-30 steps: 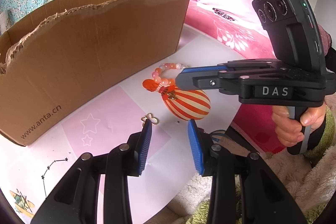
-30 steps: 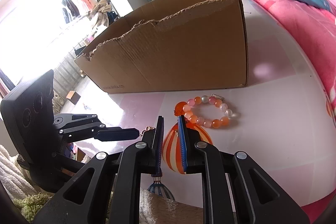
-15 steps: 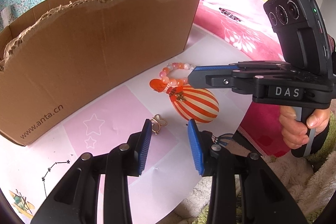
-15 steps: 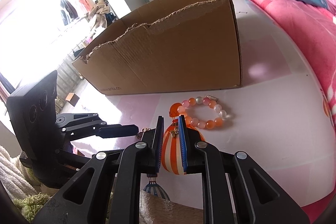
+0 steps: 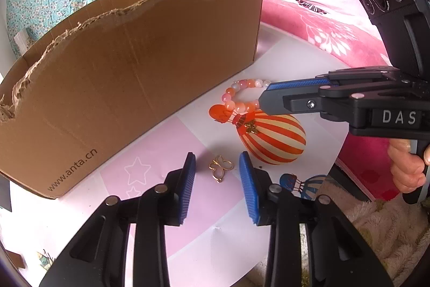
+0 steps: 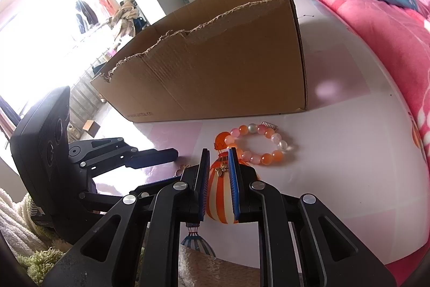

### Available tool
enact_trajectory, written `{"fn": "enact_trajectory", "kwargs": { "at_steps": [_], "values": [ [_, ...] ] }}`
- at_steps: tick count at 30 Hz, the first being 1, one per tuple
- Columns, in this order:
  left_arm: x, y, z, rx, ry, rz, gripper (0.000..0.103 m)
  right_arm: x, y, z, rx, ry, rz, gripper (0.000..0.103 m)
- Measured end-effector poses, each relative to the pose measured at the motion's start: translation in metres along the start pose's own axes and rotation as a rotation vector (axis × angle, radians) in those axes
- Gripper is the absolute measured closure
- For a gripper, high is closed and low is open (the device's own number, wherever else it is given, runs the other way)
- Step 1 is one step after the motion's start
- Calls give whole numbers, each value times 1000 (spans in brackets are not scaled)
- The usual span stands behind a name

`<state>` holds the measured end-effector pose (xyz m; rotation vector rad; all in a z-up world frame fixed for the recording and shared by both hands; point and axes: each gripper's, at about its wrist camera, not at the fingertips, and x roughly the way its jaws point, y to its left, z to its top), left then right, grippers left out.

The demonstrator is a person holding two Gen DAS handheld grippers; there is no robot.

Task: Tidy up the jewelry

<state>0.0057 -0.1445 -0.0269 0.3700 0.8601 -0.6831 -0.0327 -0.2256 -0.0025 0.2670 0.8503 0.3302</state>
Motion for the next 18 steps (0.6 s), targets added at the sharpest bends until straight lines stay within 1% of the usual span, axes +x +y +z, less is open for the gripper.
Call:
{"fn": "enact_trajectory", "kwargs": {
  "at_steps": [1, 3, 5, 12, 13, 14, 15, 18],
  "values": [
    [0, 0, 0, 0, 0, 0, 76, 0, 0, 0, 0, -1, 0, 88],
    [0, 0, 0, -2, 0, 4, 84, 0, 0, 0, 0, -1, 0, 88],
    [1, 1, 1, -9, 2, 0, 87, -1, 0, 0, -1, -3, -1, 88],
    [0, 3, 1, -31, 2, -11, 88, -4, 0, 0, 2, -12, -5, 88],
    [-1, 3, 1, -33, 2, -10, 89, -5, 0, 0, 2, -13, -5, 88],
    [-1, 3, 1, -37, 0, -9, 95, -5, 0, 0, 1, -14, -6, 88],
    [-1, 4, 2, -42, 0, -16, 97, -5, 1, -1, 2, -15, -7, 88],
    [-2, 8, 1, -55, -1, -23, 97, -5, 1, -1, 0, -15, -8, 88]
  ]
}}
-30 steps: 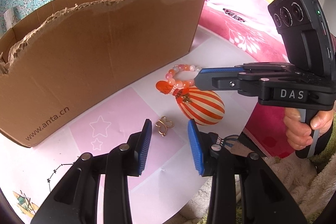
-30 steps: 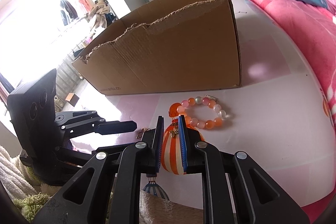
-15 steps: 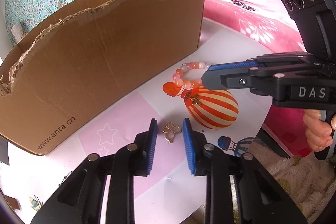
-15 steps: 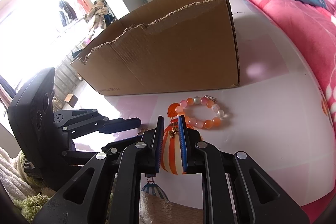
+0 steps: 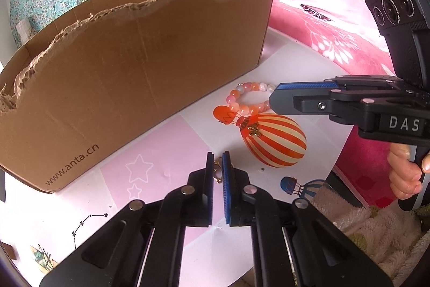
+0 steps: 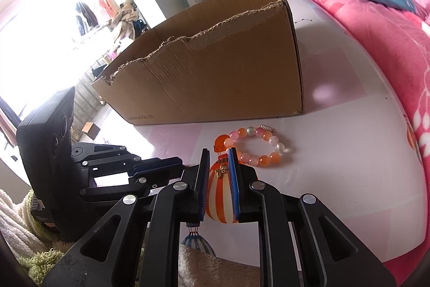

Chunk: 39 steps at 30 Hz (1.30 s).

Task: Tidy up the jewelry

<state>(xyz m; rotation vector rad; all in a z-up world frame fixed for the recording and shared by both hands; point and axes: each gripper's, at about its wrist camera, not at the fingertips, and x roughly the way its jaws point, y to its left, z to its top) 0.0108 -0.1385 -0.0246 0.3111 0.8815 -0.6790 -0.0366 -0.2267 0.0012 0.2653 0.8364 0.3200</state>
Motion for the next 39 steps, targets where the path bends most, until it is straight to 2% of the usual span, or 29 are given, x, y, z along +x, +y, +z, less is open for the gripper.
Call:
{"fn": "enact_trajectory", "kwargs": {
  "at_steps": [10, 13, 20, 21, 26, 28, 33, 37, 39],
  "values": [
    [-7, 15, -6, -65, -6, -21, 97, 5, 7, 1, -25, 27, 23, 88],
    [-11, 23, -9, -107, -9, -18, 96, 10, 13, -1, -54, 49, 29, 83],
    [-19, 48, -21, -206, -16, 33, 60, 22, 24, 0, -110, 91, -13, 59],
    [-20, 51, -22, -215, -19, 42, 52, 22, 23, 1, -106, 98, -10, 57],
    [-22, 61, -28, -253, -28, 65, 29, 29, 7, 10, -38, 138, -23, 57],
    [-23, 63, -30, -250, -31, 72, 25, 31, -2, 16, 11, 148, -27, 57],
    [-20, 63, -34, -247, -23, 104, 6, 38, -23, 28, 122, 142, -29, 57],
    [-16, 56, -35, -206, -7, 164, 6, 37, -36, 38, 186, 132, -58, 57],
    [-14, 53, -36, -195, -7, 183, 6, 34, -33, 38, 169, 136, -71, 57]
  ]
}}
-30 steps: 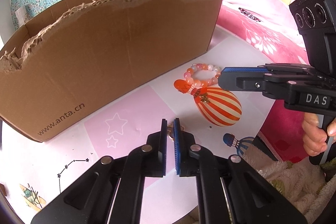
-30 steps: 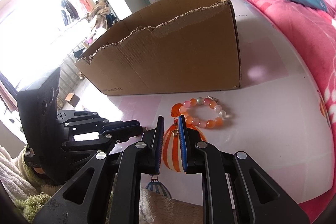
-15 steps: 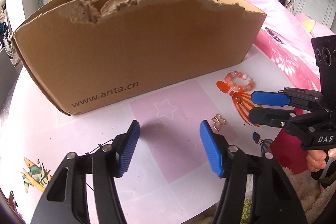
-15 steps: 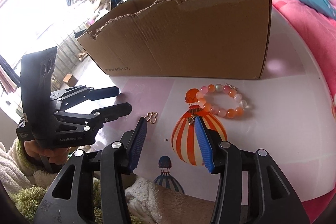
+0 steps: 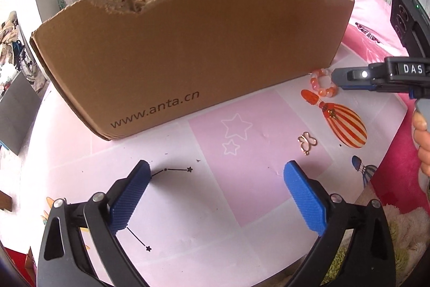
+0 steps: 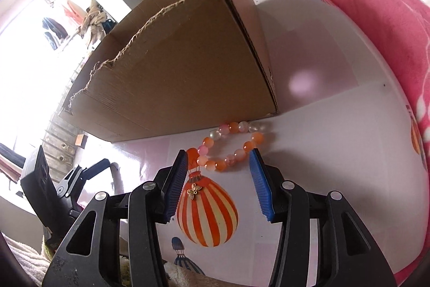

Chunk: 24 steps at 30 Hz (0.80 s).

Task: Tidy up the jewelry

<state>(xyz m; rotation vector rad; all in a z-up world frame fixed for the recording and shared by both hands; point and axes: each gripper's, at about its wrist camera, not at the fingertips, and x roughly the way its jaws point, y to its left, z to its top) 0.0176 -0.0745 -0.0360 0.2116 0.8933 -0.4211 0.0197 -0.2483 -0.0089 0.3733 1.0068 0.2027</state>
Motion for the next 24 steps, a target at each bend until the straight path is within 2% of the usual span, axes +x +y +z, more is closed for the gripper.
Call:
{"fn": "enact_trajectory", "kwargs": {
  "at_steps": [2, 6, 8, 10, 12, 14, 17, 24],
  "values": [
    [0, -1, 0, 0, -3, 2, 6, -4, 11, -5, -65, 8, -48, 52],
    [2, -5, 0, -1, -9, 4, 6, -1, 30, -23, -227, 33, -191, 29],
    [1, -5, -1, -3, -10, 8, 5, 5, 34, -32, -278, 51, -251, 22],
    [1, -4, -1, -5, -3, 9, 5, 14, 40, -38, -335, 58, -308, 20],
    [1, -4, 0, -6, 13, 9, 5, 17, 46, -41, -403, 67, -361, 8],
    [2, -5, 1, -6, 22, 9, 5, 15, 44, -38, -410, 79, -355, 8],
    [4, -6, 4, -5, 19, 7, 5, 15, 34, -31, -347, 106, -321, 8],
    [5, -6, 4, 5, 23, 0, 5, 17, 36, -28, -375, 98, -329, 8]
  ]
}}
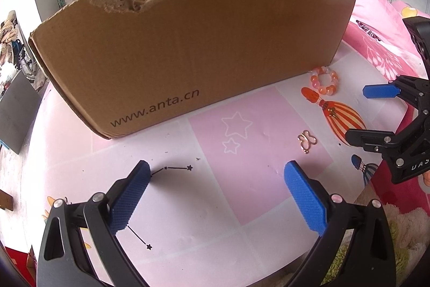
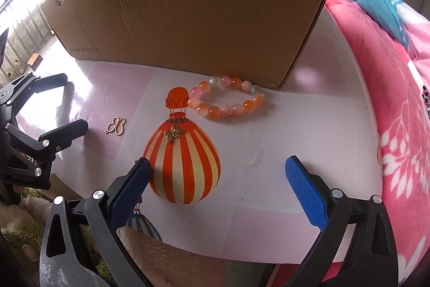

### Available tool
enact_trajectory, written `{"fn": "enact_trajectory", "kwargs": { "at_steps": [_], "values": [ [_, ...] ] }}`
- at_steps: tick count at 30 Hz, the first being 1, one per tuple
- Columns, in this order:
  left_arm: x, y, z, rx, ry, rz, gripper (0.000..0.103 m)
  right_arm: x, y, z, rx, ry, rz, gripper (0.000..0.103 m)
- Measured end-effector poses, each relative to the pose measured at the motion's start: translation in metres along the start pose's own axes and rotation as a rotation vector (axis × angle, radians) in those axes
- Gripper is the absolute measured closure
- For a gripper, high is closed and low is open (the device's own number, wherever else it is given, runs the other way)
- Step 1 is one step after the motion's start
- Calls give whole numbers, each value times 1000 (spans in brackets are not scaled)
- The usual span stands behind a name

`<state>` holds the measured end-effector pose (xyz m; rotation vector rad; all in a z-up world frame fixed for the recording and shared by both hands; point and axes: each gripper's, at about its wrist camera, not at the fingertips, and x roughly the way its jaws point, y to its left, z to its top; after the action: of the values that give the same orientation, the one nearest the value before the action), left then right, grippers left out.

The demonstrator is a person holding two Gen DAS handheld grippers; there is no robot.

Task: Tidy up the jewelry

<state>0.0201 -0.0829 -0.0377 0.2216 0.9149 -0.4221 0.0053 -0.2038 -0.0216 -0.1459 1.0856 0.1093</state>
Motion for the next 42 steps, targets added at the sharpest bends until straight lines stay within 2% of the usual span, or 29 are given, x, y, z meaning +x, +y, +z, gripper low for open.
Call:
{"fn": "enact_trajectory", "kwargs": {
  "at_steps": [6, 7, 10, 13, 16, 18, 23, 28, 31, 33, 35, 40, 42],
  "values": [
    [1, -1, 1, -6, -3, 5, 5, -4, 6, -8, -6, -61, -7, 8],
    [2, -3, 1, -8, -8, 7, 5, -7, 5, -20, -8, -64, -16, 8],
    [0, -3, -1, -15, -14, 12, 5, -8, 6, -19, -2, -50, -32, 8],
    [-1, -2, -2, -14, -16, 13, 5, -15, 5, -17, 2, -78, 46, 10],
    [-1, -2, -3, -15, -16, 12, 5, -16, 10, -12, -64, -98, 101, 23],
    [-1, -2, -3, -14, -17, 12, 5, -13, 13, -11, -101, -94, 138, 42],
    [-2, -1, -5, -13, -27, 11, 5, -7, 15, -3, -199, -99, 174, 65],
    [-2, 0, -6, -13, -29, 11, 5, -3, 21, 4, -295, -89, 199, 74],
    [-3, 1, -7, -13, -30, 11, 5, -1, 23, 3, -334, -89, 211, 81],
    [-3, 1, -7, -12, -31, 10, 5, 0, 26, 2, -354, -91, 225, 90],
    [-3, 1, -7, -14, -31, 11, 5, -1, 29, -1, -364, -97, 222, 92],
    [-3, 1, -7, -13, -33, 10, 5, -5, 22, -3, -307, -110, 246, 93],
    [-4, 1, -8, -12, -37, 9, 5, -8, 16, -4, -271, -110, 261, 103]
  ]
}}
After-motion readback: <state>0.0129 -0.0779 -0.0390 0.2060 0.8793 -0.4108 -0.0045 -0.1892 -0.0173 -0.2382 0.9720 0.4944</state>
